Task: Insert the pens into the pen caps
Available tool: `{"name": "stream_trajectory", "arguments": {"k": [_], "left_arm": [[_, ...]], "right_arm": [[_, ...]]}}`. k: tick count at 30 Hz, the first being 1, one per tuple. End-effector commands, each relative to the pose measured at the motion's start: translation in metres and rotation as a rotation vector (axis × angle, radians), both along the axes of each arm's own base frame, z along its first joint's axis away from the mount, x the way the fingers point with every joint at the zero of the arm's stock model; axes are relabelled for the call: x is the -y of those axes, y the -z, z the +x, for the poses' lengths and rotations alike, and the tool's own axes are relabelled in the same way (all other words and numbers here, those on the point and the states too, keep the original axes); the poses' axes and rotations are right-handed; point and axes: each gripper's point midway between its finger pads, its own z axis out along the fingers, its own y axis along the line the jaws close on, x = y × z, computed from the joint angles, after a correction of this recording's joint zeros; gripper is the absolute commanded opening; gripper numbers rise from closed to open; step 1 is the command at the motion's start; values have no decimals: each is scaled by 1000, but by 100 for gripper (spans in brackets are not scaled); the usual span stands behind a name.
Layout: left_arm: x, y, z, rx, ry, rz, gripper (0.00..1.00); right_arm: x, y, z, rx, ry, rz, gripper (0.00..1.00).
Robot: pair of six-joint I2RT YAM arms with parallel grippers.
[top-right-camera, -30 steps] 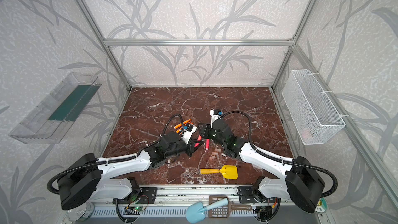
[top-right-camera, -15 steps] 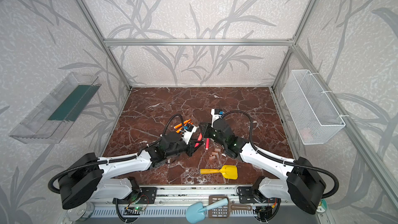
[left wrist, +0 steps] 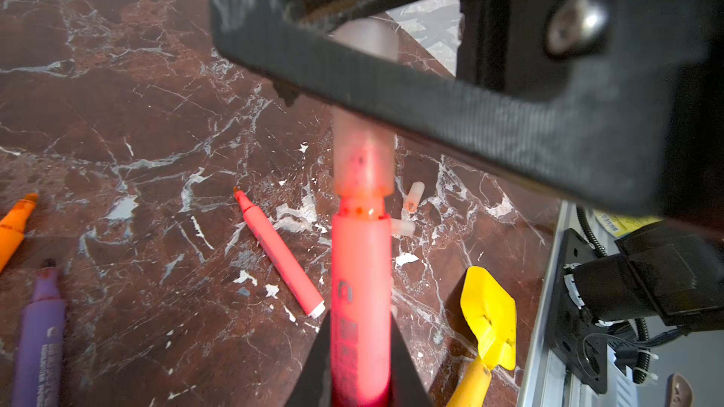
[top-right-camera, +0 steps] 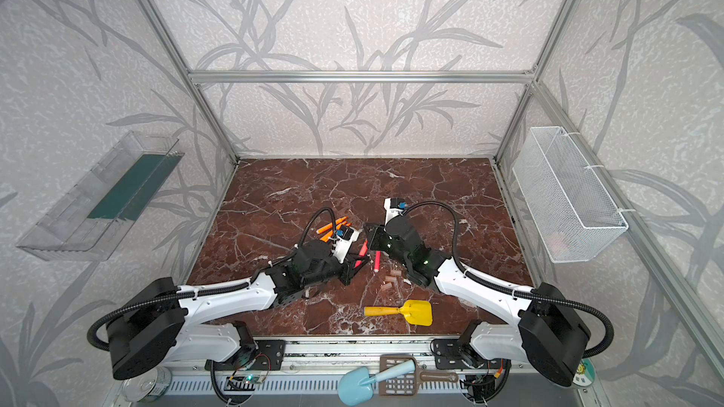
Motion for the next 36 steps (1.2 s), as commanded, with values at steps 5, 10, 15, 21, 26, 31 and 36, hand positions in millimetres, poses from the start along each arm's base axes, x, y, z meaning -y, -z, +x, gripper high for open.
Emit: {"name": "stream_trajectory", "arguments": {"k": [5, 10, 15, 21, 26, 31, 36], "left_arm": [[-10, -49, 34, 146, -158, -16, 0], [-11, -55, 36, 153, -169, -31, 0], [-8, -61, 33, 125, -126, -87, 0], [-10, -72, 32, 62, -37, -203, 0], [-15, -80, 31, 59, -3, -232, 0], [-25, -81, 41, 109, -66, -177, 0], [-42, -82, 61, 174, -200, -86, 0]], "right_arm": [[-23, 19, -24, -70, -60, 52, 5], [-27, 13, -30, -70, -83, 147, 5], [-29, 9, -34, -43, -108, 174, 5], [-33, 10, -39, -2, -141, 159, 5], [-38, 10, -47, 35, -176, 126, 3], [-36, 28, -57, -41, -122, 72, 0], [-60, 42, -77, -142, -142, 45, 0]]}}
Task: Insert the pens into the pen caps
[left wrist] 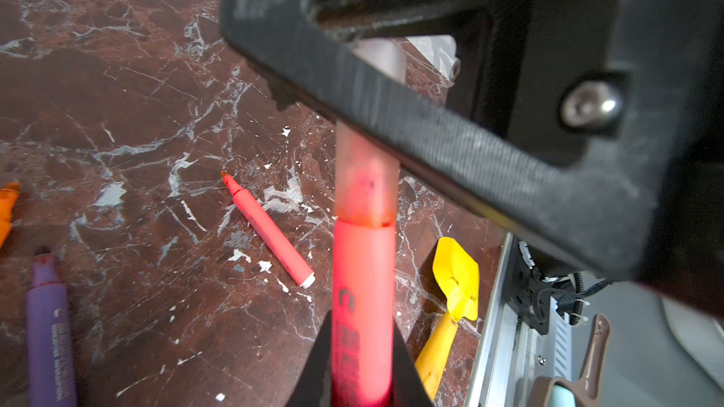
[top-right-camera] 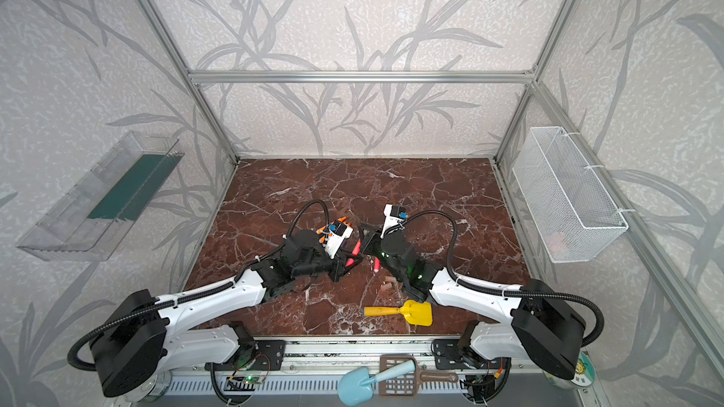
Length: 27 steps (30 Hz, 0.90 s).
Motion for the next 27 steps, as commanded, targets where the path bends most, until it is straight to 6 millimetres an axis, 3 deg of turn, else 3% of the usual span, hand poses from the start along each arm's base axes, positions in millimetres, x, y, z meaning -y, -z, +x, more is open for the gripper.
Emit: {"name": "stream_trajectory", "arguments": {"k": [1, 11, 16, 23, 27], "left_arm": [[-23, -70, 67, 252, -303, -64, 0], [-35, -83, 73, 301, -396, -57, 0], [-36, -92, 74, 207, -302, -199, 0], [-42, -108, 64, 197, -223, -286, 0], [-51, -107, 69, 222, -277, -238, 0]], "right_arm": [[-44, 57, -65, -210, -247, -118, 0], [-54, 67, -71, -244, -226, -118, 0], [-55, 57, -77, -101, -294, -23, 0], [-54, 56, -84, -54, -338, -49, 0], [-50, 72, -91, -166, -277, -127, 0]]}}
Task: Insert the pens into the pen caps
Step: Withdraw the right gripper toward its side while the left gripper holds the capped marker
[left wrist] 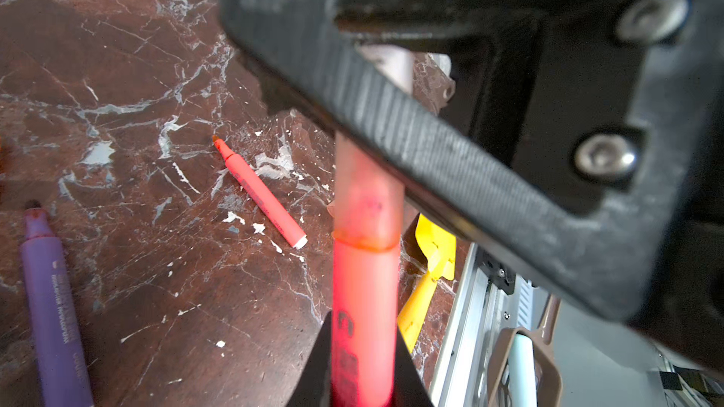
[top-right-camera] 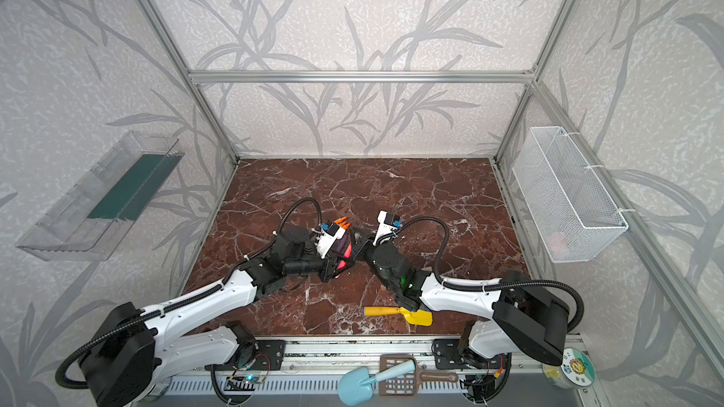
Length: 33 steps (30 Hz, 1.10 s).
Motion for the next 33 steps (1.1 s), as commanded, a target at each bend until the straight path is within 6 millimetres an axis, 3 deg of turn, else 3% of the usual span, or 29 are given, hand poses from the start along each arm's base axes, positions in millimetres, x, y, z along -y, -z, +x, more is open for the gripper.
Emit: {"name": "stream_trajectory", "arguments": {"k": [1, 4, 7, 10, 12, 16, 20, 24, 28, 33], "left_arm": [[-35, -94, 83, 296, -377, -163, 0], [-49, -88, 99, 326, -484, -83, 0], [-55, -84, 109, 359, -550, -15, 0], [-54, -84, 111, 365, -555, -16, 0], [-54, -82, 109, 360, -550, -11, 0], [-62, -76, 103, 350, -567, 9, 0], [-67, -61, 98, 306, -572, 43, 0], [-77, -28, 97, 238, -601, 115, 0], [-112, 15, 109, 120, -725, 190, 0], [-165, 60, 121, -48, -894, 301, 0]], "right_arm": [[-32, 82, -81, -252, -282, -263, 0], [-39, 95, -96, -370, -270, -283, 0], [-60, 84, -108, -352, -295, -275, 0], [-70, 79, -108, -334, -295, -308, 0], [-64, 80, -102, -319, -251, -301, 0], [-30, 74, -86, -267, -115, -320, 2], [2, 63, -69, -237, -16, -329, 35], [34, 53, -48, -213, 53, -364, 62], [81, 52, -26, -242, 144, -437, 80], [136, 44, -7, -217, 247, -487, 90]]}}
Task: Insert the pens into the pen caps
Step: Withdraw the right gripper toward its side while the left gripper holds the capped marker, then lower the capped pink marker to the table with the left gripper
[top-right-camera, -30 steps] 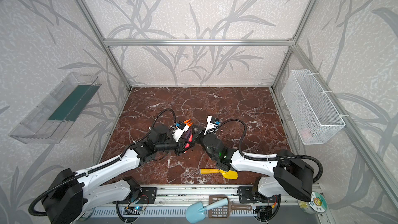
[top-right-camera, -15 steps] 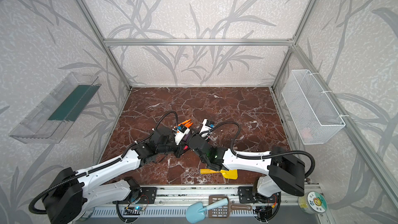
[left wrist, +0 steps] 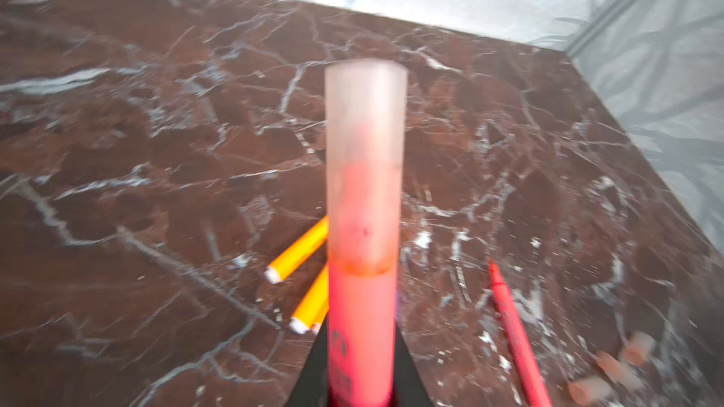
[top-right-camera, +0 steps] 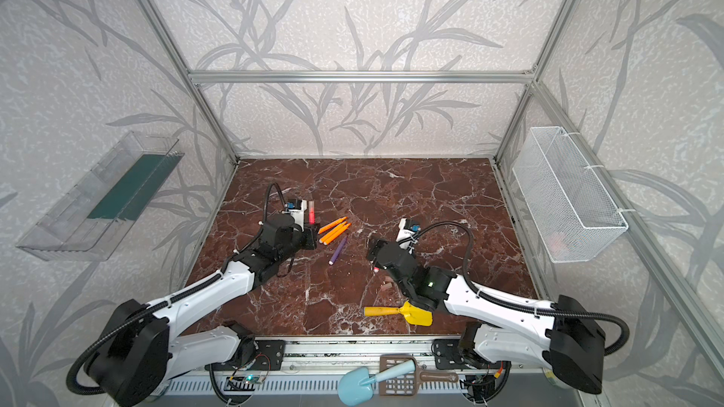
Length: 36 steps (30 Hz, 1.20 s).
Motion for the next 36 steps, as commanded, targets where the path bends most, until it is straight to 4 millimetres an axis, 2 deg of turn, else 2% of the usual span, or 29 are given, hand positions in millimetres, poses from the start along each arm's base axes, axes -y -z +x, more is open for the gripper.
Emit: {"name": "stream_trajectory", "arguments": {"k": [1, 7, 10, 14, 23, 30, 36], "left_arm": [[-39, 33, 0, -122, -169, 38, 0], [-62, 66, 3, -230, -275, 47, 0], [-76, 84, 4, -305, -356, 52, 0], [-88, 98, 4, -385, -418, 89, 0], [-92, 112, 3, -444, -435, 122, 0], [-95, 110, 2, -442, -453, 122, 14], [-95, 102, 3, -430, -450, 113, 24]], "right_arm": [[41, 9, 0, 3, 32, -146, 92], [90, 6, 14, 22, 102, -206, 99], [106, 14, 22, -21, 113, -214, 99], [127, 27, 33, -76, 154, -236, 99], [174, 46, 49, -156, 266, -349, 99], [215, 46, 50, -164, 381, -484, 100], [221, 60, 54, -172, 411, -499, 99]]}}
